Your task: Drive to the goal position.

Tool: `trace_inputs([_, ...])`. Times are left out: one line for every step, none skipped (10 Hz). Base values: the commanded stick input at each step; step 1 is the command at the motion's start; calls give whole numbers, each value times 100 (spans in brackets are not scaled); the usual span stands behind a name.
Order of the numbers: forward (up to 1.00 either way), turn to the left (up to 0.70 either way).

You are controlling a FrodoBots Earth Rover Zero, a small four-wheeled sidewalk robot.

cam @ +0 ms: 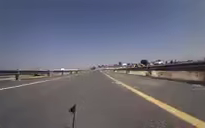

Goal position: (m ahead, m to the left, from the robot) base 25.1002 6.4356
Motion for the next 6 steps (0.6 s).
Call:
trace_inputs([100, 0])
trace_inputs([100, 0])
trace_inputs([100, 0])
trace_inputs([100, 0])
trace_inputs([100, 0])
trace_inputs([100, 0])
